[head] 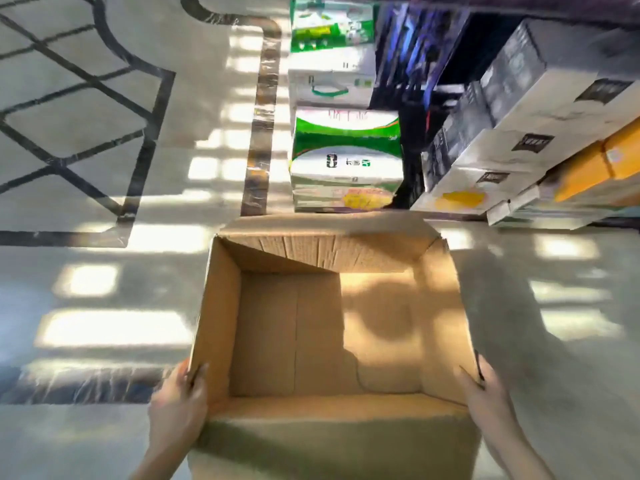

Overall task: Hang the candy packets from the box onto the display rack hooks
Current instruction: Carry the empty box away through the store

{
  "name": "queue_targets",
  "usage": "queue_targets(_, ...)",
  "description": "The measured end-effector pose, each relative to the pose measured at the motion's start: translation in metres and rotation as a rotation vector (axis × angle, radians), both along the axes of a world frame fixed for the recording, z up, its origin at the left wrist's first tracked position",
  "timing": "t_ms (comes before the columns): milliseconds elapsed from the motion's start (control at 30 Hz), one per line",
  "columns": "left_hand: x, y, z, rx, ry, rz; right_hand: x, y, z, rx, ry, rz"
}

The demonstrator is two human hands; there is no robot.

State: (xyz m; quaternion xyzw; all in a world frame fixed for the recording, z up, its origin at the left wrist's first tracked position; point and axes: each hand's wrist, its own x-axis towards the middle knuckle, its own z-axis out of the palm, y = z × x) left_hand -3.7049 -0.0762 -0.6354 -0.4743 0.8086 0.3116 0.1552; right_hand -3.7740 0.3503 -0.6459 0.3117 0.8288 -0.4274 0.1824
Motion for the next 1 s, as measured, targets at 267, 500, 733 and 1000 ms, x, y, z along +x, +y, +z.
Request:
queue_targets(267,-0.009,0.004,-0.178,-0.051,-0.020,-0.054,-0.008,-0.004,-0.193,-0.038,-0.085,-0.033)
queue_targets(500,0.004,0.010,-0.245,-0.004,-0.011,-0.045,0.007,-0.004,-0.265,0.091,-0.134,0.023)
queue_targets(733,0.002,0.012,-0.260,0.043,0.005,-0.062,0.007,0.000,-0.284,0.049,-0.115,-0.016)
queue_targets(1000,-0.062,-0.009,-0.281,0.021,0.109,-0.160,-0.056,-0.002,-0.301,0.071,0.068,-0.046)
